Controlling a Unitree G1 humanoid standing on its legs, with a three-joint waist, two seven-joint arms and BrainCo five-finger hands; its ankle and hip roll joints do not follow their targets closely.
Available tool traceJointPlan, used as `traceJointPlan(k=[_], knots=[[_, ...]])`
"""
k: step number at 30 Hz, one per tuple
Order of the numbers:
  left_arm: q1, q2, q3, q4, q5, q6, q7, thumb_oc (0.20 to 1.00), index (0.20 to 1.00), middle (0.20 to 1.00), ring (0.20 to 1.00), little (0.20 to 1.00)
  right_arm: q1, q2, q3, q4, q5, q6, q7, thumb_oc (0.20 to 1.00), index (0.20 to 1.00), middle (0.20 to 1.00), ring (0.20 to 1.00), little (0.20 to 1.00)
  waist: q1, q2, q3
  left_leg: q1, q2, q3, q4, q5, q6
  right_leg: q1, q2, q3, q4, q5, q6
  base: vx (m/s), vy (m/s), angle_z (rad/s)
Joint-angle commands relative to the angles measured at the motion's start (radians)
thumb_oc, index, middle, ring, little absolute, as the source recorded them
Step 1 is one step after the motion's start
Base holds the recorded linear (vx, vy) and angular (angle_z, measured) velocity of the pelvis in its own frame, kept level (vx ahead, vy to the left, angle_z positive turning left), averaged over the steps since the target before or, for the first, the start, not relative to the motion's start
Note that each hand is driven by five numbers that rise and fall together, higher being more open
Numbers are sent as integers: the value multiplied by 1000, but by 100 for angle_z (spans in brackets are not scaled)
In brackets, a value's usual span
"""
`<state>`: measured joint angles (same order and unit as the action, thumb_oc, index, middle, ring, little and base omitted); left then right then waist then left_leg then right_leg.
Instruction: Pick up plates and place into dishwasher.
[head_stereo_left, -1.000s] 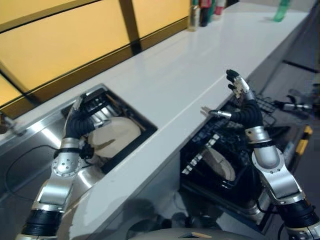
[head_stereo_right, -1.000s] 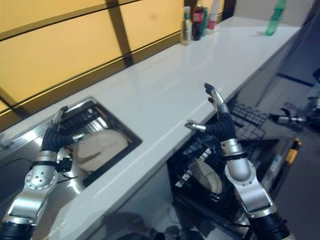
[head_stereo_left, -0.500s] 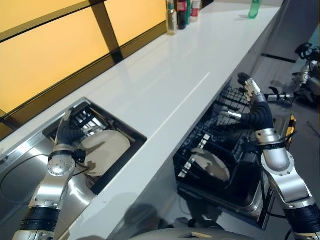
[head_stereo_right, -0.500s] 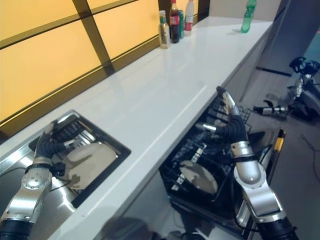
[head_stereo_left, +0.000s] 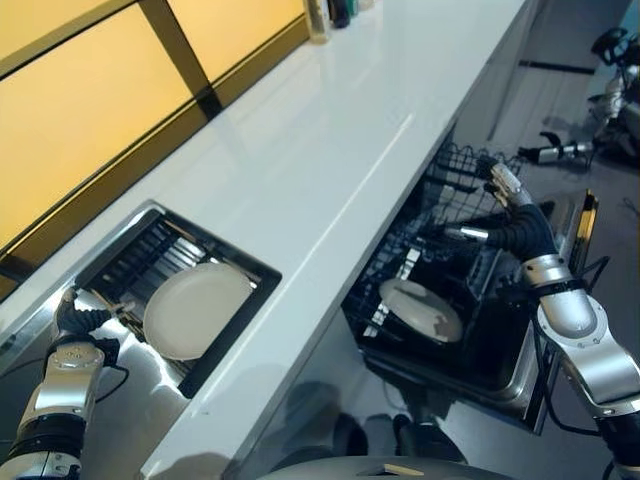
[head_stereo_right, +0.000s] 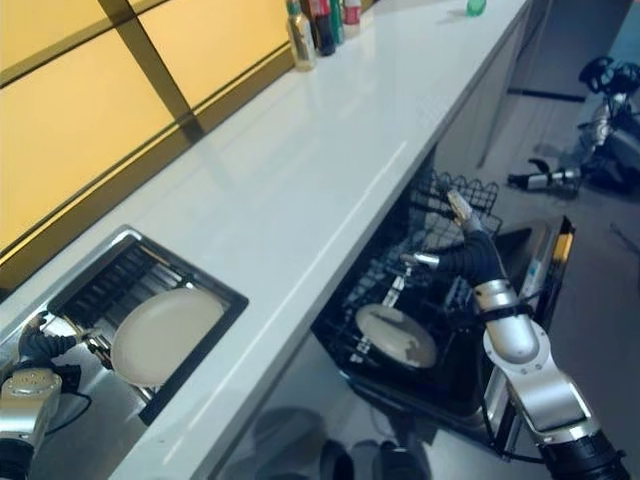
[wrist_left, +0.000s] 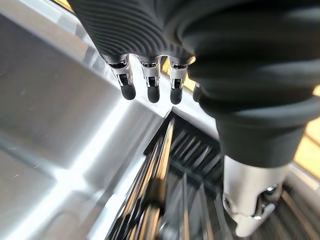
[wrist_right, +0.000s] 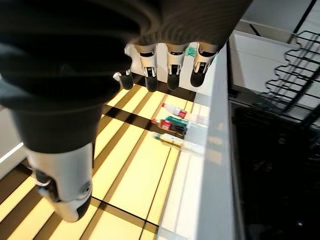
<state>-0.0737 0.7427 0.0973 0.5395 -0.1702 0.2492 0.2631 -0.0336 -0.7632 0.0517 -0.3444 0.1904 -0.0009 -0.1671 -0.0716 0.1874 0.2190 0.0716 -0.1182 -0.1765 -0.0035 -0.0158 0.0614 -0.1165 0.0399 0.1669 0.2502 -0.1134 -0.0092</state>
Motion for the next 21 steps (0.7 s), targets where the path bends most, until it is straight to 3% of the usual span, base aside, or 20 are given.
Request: traceJointPlan(k=[1,6,13,18,21], knots=[[-77,94,-12,25,6,-54,7,1000,1000,1000,1000,1000,-61,-44,-2,-69,15,-32,9,1000,1000,1000,1000,1000,-32,-10,18,-108,-28,19,48,33,-21,-29,-45,-8,-34,55,66,-58,151,-17],[-140,98,-55,44,22,-110,42,1000,1000,1000,1000,1000,-97,-62,6,-55,5,-37,12,1000,1000,1000,1000,1000,-53,2,62,-149,-29,55,67,36,-19,-79,-45,11,-17,63,67,-45,120,-7],[-228,168,-103,62,190,-155,212,1000,1000,1000,1000,1000,-99,-80,3,-39,6,-71,20,1000,1000,1000,1000,1000,-78,8,95,-191,-29,99,94,31,-16,-128,-50,30,3,72,70,1,89,-8],[-272,247,-123,92,377,-126,398,1000,1000,1000,1000,1000,-87,-97,1,-35,15,-91,35,1000,1000,1000,1000,1000,-92,20,95,-202,-32,123,104,24,-16,-143,-58,38,8,73,72,42,65,-23],[-271,265,-130,82,430,-47,473,1000,1000,1000,1000,1000,-68,-103,-9,-34,19,-100,37,1000,1000,1000,1000,1000,-95,27,90,-202,-34,129,107,20,-16,-143,-65,38,10,71,73,51,45,-4]])
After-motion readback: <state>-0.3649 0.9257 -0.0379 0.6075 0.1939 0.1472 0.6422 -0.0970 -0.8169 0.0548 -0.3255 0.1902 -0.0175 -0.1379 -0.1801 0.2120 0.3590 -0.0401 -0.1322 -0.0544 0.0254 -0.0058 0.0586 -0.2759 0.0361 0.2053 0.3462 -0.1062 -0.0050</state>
